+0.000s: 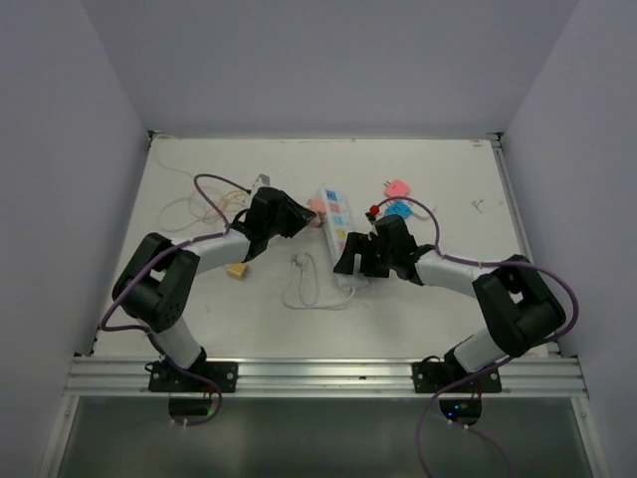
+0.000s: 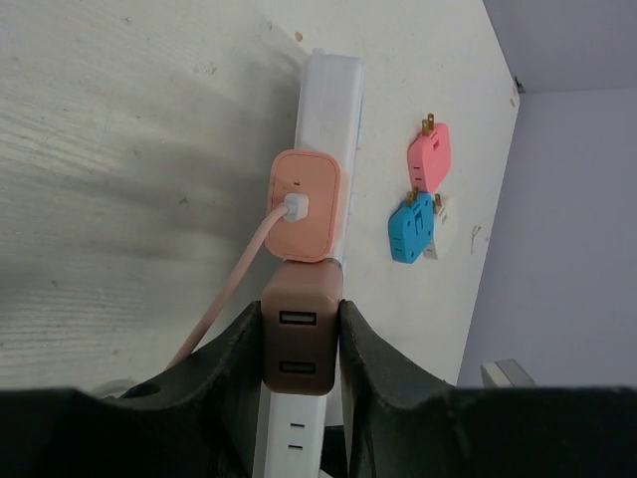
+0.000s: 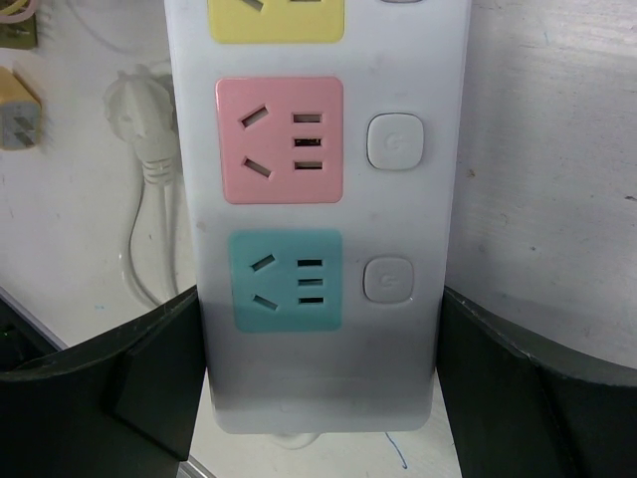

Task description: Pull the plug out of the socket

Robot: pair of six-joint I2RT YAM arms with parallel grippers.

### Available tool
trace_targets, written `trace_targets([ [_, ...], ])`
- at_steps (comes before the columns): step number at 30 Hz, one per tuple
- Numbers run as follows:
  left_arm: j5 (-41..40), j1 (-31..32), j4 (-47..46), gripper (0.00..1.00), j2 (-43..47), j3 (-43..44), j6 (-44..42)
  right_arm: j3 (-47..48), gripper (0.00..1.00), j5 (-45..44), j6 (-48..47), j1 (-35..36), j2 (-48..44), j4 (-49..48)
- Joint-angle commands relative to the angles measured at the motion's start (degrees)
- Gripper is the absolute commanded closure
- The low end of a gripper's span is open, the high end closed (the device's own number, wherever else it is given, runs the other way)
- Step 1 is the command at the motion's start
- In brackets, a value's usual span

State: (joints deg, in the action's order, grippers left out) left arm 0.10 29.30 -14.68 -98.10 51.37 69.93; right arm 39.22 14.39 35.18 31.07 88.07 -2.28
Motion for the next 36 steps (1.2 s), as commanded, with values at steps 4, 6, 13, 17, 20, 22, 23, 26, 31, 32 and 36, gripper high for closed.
trace_targets([
  [4, -1.2, -0.7, -1.2, 1.00, 5.9, -1.6, 2.7, -3.3, 1.00, -6.0, 2.4, -1.1, 2.3, 9.6],
  [6, -0.5, -0.6, -0.9, 1.00, 6.6, -1.7, 2.8, -3.3, 1.00, -6.1, 2.4, -1.1, 2.3, 9.6],
  [13, 4.5, 1.0, 4.8, 1.00, 10.7, -2.9, -2.3, -3.0, 1.00, -7.4, 2.4, -1.2, 1.8, 10.3],
  [17, 2.5, 1.0, 11.1, 1.00, 17.8, -5.5, -7.8, -3.2, 1.00, -9.2, 2.4, -1.5, 0.7, 11.4],
  [20, -1.4, 0.1, 17.6, 1.00, 24.8, -7.8, -11.5, -3.1, 1.00, -10.3, 2.4, -1.7, 0.3, 12.1],
  [22, -1.2, -3.2, 19.5, 1.00, 29.5, -10.3, -13.0, -3.0, 1.00, -10.3, 2.4, -1.8, 0.3, 12.4],
  [23, -0.4, -4.8, 20.0, 1.00, 32.2, -11.4, -13.4, -3.0, 1.00, -10.3, 2.4, -1.9, 0.4, 12.4],
  [26, 1.0, -12.9, 22.1, 1.00, 35.8, -13.5, -16.4, -2.9, 1.00, -10.0, 2.4, -2.0, 0.8, 12.2],
  [31, 3.0, -25.9, 25.1, 1.00, 36.7, -12.9, -22.4, -3.0, 1.00, -10.0, 2.3, -2.0, 0.1, 12.4],
  [32, 2.8, -28.0, 25.1, 1.00, 36.3, -13.1, -22.7, -3.0, 1.00, -10.1, 2.3, -2.1, 0.1, 12.6],
  [36, 6.6, -40.5, 22.0, 0.99, 33.6, -16.1, -23.3, -3.0, 1.00, -9.6, 2.1, -2.1, -0.1, 12.4],
])
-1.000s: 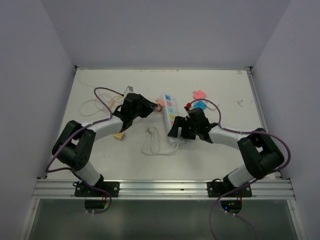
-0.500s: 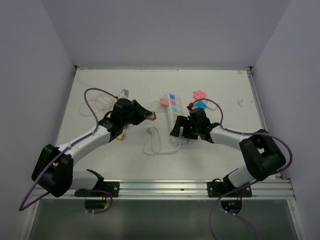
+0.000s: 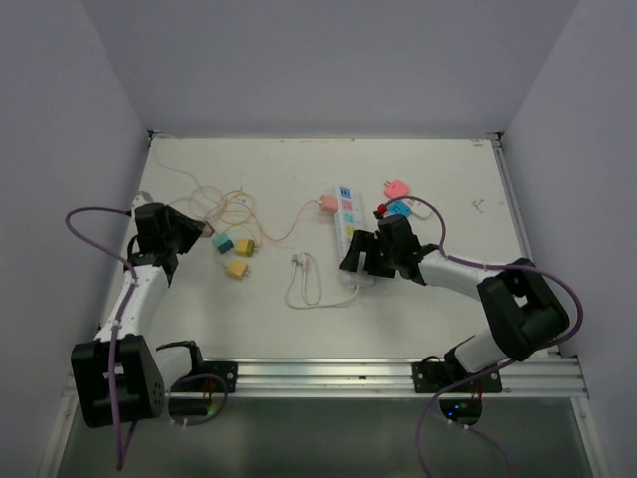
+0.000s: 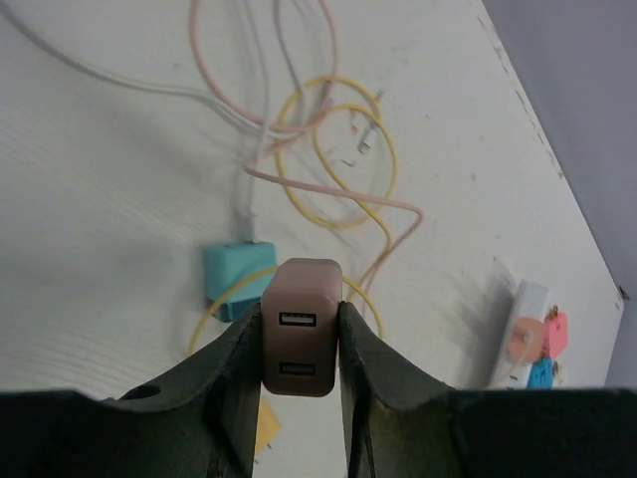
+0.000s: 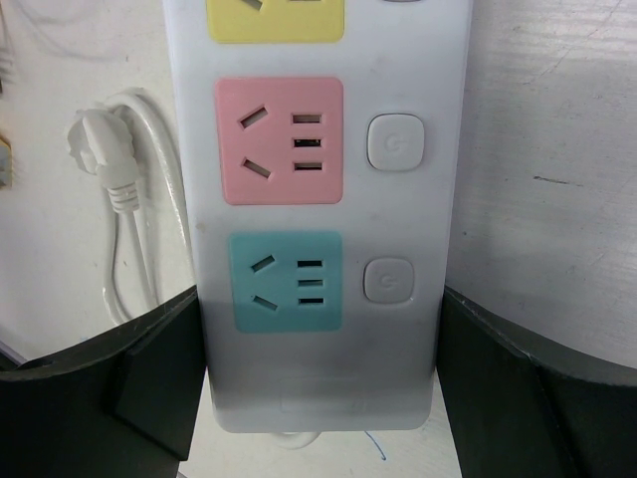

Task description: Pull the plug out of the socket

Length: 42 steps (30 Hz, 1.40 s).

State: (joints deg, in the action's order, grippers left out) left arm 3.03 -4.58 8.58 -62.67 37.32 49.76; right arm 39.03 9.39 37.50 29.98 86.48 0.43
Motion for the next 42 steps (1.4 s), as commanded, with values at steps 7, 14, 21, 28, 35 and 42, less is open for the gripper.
trace_targets([
  [7, 11.7, -14.1, -14.9, 0.95, -13.9, -4.2, 1.7, -2.8, 1.00, -3.7, -0.3, -0.9, 1.9, 9.0],
  [14, 11.4, -14.1, -18.8, 0.82, -20.2, -2.6, 3.4, -3.0, 1.00, -3.1, -0.5, -0.9, 1.7, 8.7],
  [21, 10.0, -14.2, -16.6, 0.62, -20.6, -2.8, 2.9, -3.0, 1.00, -3.1, -0.5, -0.9, 1.8, 8.5],
  [28, 8.2, -14.2, -11.0, 0.20, -18.1, -1.7, 1.3, -3.3, 1.00, -2.8, -0.6, -0.8, 1.7, 8.4],
  [35, 9.0, -14.1, -7.3, 0.00, -9.1, -1.2, -0.5, -3.1, 1.00, -1.1, -1.0, -0.9, 2.0, 7.9],
  [42, 7.7, -10.6, -3.1, 0.00, -1.6, 1.2, -2.4, -3.3, 1.00, 1.2, -1.9, -0.9, 2.0, 6.8],
])
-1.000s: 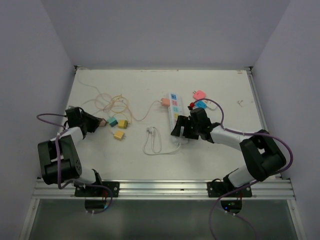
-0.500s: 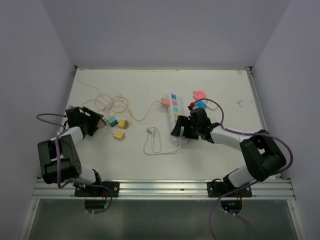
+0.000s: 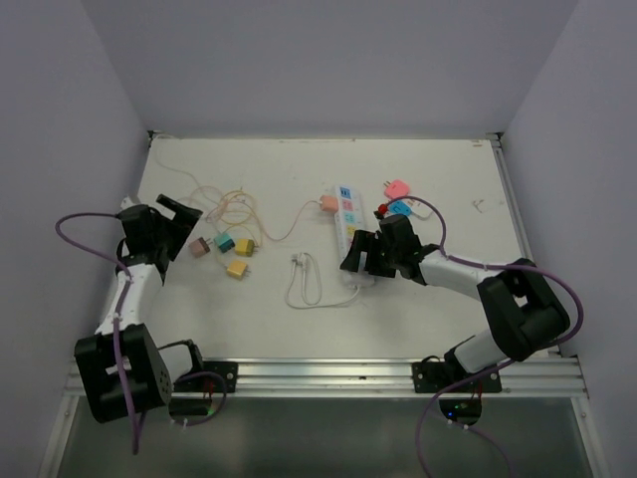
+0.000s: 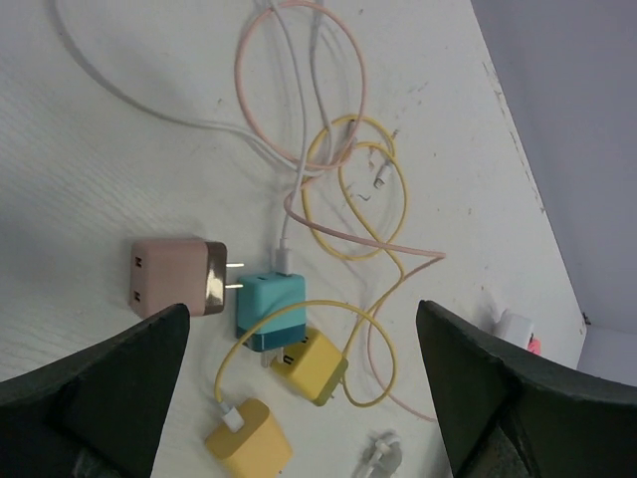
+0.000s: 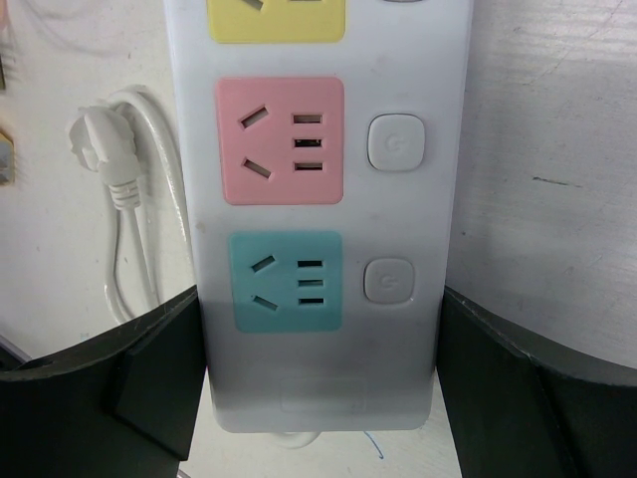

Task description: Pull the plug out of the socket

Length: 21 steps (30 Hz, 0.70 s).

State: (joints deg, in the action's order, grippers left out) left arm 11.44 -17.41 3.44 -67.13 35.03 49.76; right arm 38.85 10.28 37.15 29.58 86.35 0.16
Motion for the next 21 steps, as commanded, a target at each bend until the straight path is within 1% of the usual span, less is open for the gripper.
trace_targets([
  [1, -1.4, 3.6, 2.2, 0.00, 3.4, 4.2, -2.6, -3.2, 1.00, 0.7, -1.6, -0.5, 2.4, 6.6],
  [2, -3.0, 7.3, 2.4, 0.01, 3.4, 5.0, -3.1, -3.1, 1.00, 1.2, -1.7, -0.5, 2.5, 6.4],
  [4, -3.8, 11.0, 3.6, 0.00, 2.8, 8.3, -3.6, -3.0, 1.00, 2.7, -2.3, -0.5, 2.9, 6.0],
  [5, -4.1, 14.1, 3.8, 0.00, 1.8, 10.0, -3.7, -2.9, 1.00, 3.2, -2.7, -0.5, 3.1, 5.9],
  [7, -4.5, 16.4, 3.8, 0.00, 0.0, 11.3, -3.2, -3.1, 1.00, 4.3, -3.0, -0.5, 3.1, 5.4],
  [8, -5.1, 18.8, 3.5, 0.00, -0.7, 11.8, -2.9, -3.3, 1.00, 4.8, -3.2, -0.5, 2.9, 5.2],
  [11, -4.1, 22.5, 2.3, 0.01, -4.7, 14.6, -2.6, -3.2, 1.00, 6.5, -4.2, -0.4, 2.9, 4.6],
  [17, -3.5, 29.6, 2.9, 0.00, -13.6, 20.5, -2.5, -2.6, 1.00, 8.4, -5.8, -0.3, 3.6, 4.8],
  [21, -2.9, 32.7, 2.1, 0.01, -19.6, 25.0, -1.2, -1.9, 1.00, 9.9, -7.0, -0.1, 4.9, 5.3],
])
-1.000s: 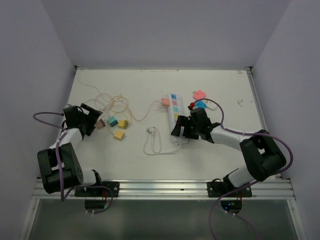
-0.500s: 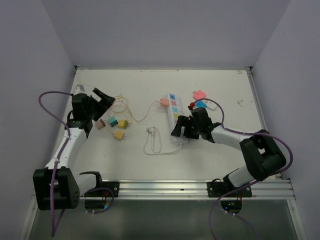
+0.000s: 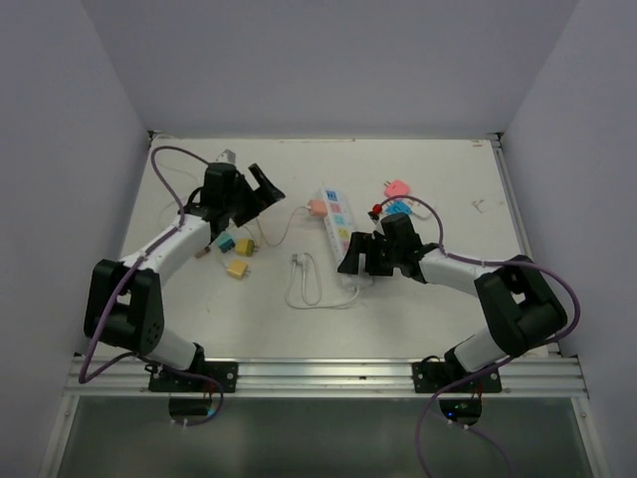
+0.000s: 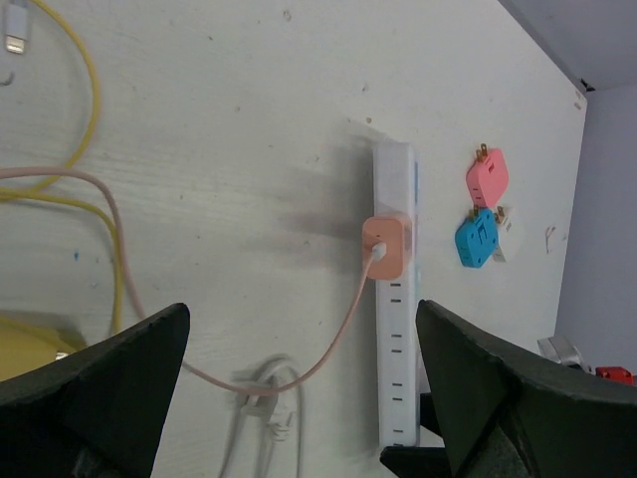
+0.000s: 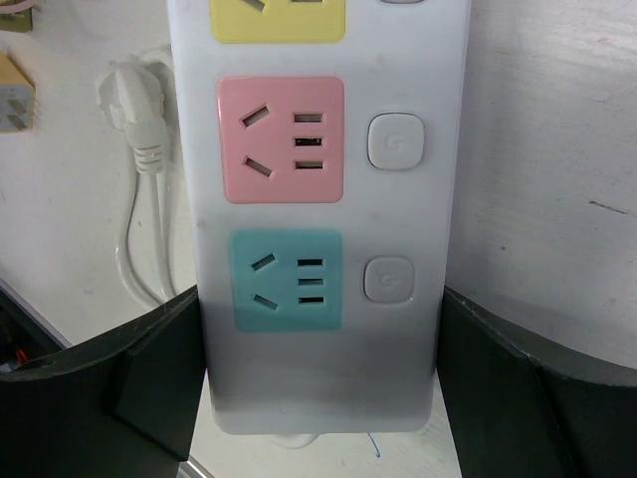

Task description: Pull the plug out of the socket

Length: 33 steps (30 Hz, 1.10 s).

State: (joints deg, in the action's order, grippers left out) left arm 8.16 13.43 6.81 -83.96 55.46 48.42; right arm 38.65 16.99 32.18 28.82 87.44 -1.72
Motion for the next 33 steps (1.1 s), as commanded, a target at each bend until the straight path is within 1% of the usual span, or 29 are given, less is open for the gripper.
trace_targets([
  [1, 0.6, 3.0, -1.2, 0.01, -5.5, 5.6, 0.1, -1.6, 1.00, 3.4, -2.1, 0.8, 4.1, 7.3],
  [7, 3.8, 5.6, 0.3, 0.05, -15.8, 13.3, -0.2, -1.3, 1.00, 3.7, -2.4, 1.1, 4.5, 7.3],
  [11, 5.4, 7.0, 0.2, 0.12, -19.1, 16.3, 0.3, -1.2, 1.00, 3.5, -2.5, 1.2, 4.8, 7.3],
  [20, 9.6, 8.2, -3.8, 0.22, -23.8, 15.5, 3.7, -1.2, 1.00, 2.9, -2.3, 1.2, 5.6, 7.2],
  [24, 9.4, 8.7, -5.8, 0.30, -23.8, 13.4, 5.8, -1.2, 1.00, 2.7, -2.1, 1.2, 5.5, 7.3],
  [26, 9.2, 8.7, -9.2, 0.35, -23.8, 12.7, 6.6, -1.2, 1.00, 2.7, -2.1, 1.2, 5.6, 7.3],
  [27, 9.2, 8.7, -9.4, 0.36, -23.9, 12.7, 6.6, -1.2, 1.00, 2.6, -2.1, 1.2, 5.6, 7.3],
  [29, 9.2, 8.7, -10.2, 0.41, -24.1, 12.7, 6.5, -1.3, 1.00, 2.6, -2.2, 1.2, 5.4, 7.3],
  [33, 9.0, 8.7, -11.0, 0.47, -24.3, 12.7, 7.0, -1.3, 1.00, 2.5, -2.1, 1.2, 5.1, 7.3],
])
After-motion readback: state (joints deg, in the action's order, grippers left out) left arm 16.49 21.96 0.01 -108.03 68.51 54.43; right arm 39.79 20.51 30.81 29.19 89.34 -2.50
